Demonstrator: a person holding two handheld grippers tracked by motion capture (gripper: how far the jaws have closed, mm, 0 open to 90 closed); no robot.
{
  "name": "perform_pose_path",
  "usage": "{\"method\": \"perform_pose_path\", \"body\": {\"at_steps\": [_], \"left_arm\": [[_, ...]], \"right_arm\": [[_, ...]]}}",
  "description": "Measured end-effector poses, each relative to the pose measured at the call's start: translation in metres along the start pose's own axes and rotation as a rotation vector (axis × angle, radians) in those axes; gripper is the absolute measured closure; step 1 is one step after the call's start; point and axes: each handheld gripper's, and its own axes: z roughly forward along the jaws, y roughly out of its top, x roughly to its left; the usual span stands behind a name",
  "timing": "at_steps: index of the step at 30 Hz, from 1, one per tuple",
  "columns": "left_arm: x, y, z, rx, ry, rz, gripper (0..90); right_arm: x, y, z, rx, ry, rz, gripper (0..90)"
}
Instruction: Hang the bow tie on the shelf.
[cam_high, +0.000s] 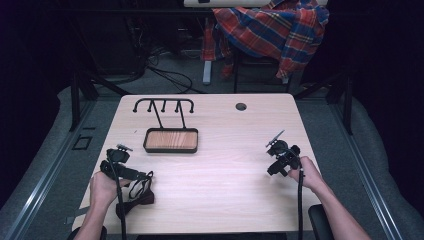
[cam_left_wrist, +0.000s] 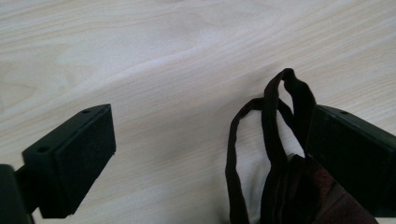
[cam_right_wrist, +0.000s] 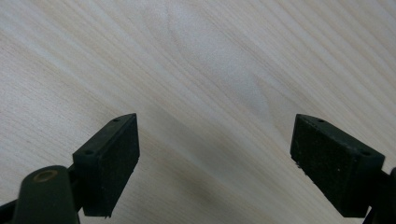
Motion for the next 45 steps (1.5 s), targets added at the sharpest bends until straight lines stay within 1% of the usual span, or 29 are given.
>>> {"method": "perform_pose_path", "body": {"at_steps": [1, 2, 3, 4, 6, 7, 8, 9, 10, 11, 12, 13, 14, 15, 16, 17, 18, 20, 21, 23, 25, 26, 30, 31, 33, 36, 41, 42, 45], "left_arm": [[0.000, 0.001, 0.001, 0.003, -0.006, -0.001, 6.7], [0.000, 0.001, 0.001, 0.004, -0.014, 0.002, 8.8], [-0.001, 0.002, 0.002, 0.005, -0.021, 0.003, 11.9], [-0.001, 0.002, 0.004, 0.012, -0.035, 0.008, 16.1], [-0.002, 0.003, 0.005, 0.013, -0.043, 0.009, 17.4], [-0.002, 0.003, 0.006, 0.013, -0.047, 0.010, 21.9], [-0.003, 0.004, 0.007, 0.017, -0.058, 0.013, 25.3], [-0.003, 0.005, 0.008, 0.024, -0.057, 0.018, 26.8], [-0.004, 0.005, 0.008, 0.028, -0.058, 0.023, 26.8], [-0.004, 0.005, 0.009, 0.035, -0.063, 0.028, 32.3], [-0.005, 0.005, 0.010, 0.034, -0.060, 0.028, 32.3], [-0.005, 0.005, 0.011, 0.044, -0.064, 0.031, 34.6], [-0.004, 0.005, 0.012, 0.050, -0.063, 0.033, 41.3], [-0.004, 0.005, 0.012, 0.055, -0.064, 0.035, 41.3], [-0.004, 0.004, 0.013, 0.057, -0.072, 0.035, 45.4], [-0.003, 0.004, 0.014, 0.065, -0.074, 0.040, 45.4], [-0.003, 0.004, 0.014, 0.072, -0.076, 0.039, 49.6], [-0.004, 0.003, 0.016, 0.085, -0.092, 0.037, 51.6], [-0.004, 0.003, 0.017, 0.092, -0.093, 0.046, 51.6], [-0.005, 0.003, 0.018, 0.100, -0.102, 0.050, 54.7], [-0.006, 0.003, 0.019, 0.109, -0.108, 0.052, 55.7], [-0.006, 0.003, 0.019, 0.111, -0.112, 0.058, 57.0], [-0.007, 0.002, 0.021, 0.128, -0.125, 0.073, 60.3], [-0.007, 0.002, 0.022, 0.130, -0.123, 0.077, 63.0], [-0.009, 0.002, 0.023, 0.142, -0.123, 0.089, 64.1], [-0.011, 0.002, 0.024, 0.152, -0.119, 0.102, 68.6], [-0.013, 0.002, 0.024, 0.154, -0.107, 0.120, 77.1], [-0.013, 0.001, 0.025, 0.155, -0.106, 0.122, 77.1], [-0.014, 0.001, 0.026, 0.162, -0.098, 0.133, 83.0]], "right_arm": [[0.001, -0.001, 0.002, -0.023, 0.003, 0.019, 15.4], [0.001, -0.001, 0.002, -0.029, 0.005, 0.024, 15.4], [0.000, -0.001, 0.001, -0.011, 0.003, 0.011, 15.4], [0.001, -0.001, 0.002, -0.013, 0.008, 0.013, 15.4], [0.001, -0.001, 0.002, -0.018, 0.008, 0.018, 15.4], [0.002, -0.001, 0.003, -0.032, 0.008, 0.030, 15.4], [0.000, 0.000, 0.000, 0.011, -0.001, -0.007, 15.4], [0.000, 0.000, 0.000, 0.015, -0.001, -0.010, 15.4], [0.000, 0.000, 0.000, 0.015, -0.001, -0.010, 15.4], [0.001, -0.001, 0.002, -0.007, 0.007, 0.012, 15.4], [0.001, -0.001, 0.002, -0.007, 0.007, 0.012, 15.4], [0.001, -0.001, 0.002, -0.004, 0.002, 0.008, 15.4], [0.000, -0.001, 0.002, -0.005, 0.003, 0.009, 15.4], [0.000, -0.001, 0.002, -0.005, 0.003, 0.009, 15.4], [0.000, -0.001, 0.002, -0.004, 0.003, 0.009, 15.4], [0.000, -0.001, 0.002, -0.004, 0.003, 0.009, 15.4], [0.000, -0.001, 0.001, 0.001, 0.000, 0.005, 15.4], [0.000, -0.001, 0.001, -0.005, 0.000, 0.008, 15.4], [0.000, -0.001, 0.001, -0.005, 0.000, 0.008, 15.4], [0.000, -0.001, 0.002, -0.004, -0.001, 0.009, 15.4], [0.000, -0.001, 0.002, -0.009, 0.001, 0.013, 15.4], [0.001, -0.002, 0.003, -0.022, 0.002, 0.026, 15.4], [0.001, -0.002, 0.003, -0.022, 0.002, 0.027, 15.4], [0.001, -0.002, 0.003, -0.021, 0.002, 0.026, 15.4], [0.001, -0.002, 0.003, -0.021, 0.002, 0.027, 15.4], [0.001, -0.002, 0.003, -0.020, 0.002, 0.025, 15.4], [0.001, -0.002, 0.003, -0.019, 0.002, 0.025, 15.4], [0.000, -0.001, 0.002, -0.002, 0.000, 0.010, 15.4], [0.001, -0.001, 0.002, -0.005, 0.002, 0.012, 15.4]]}}
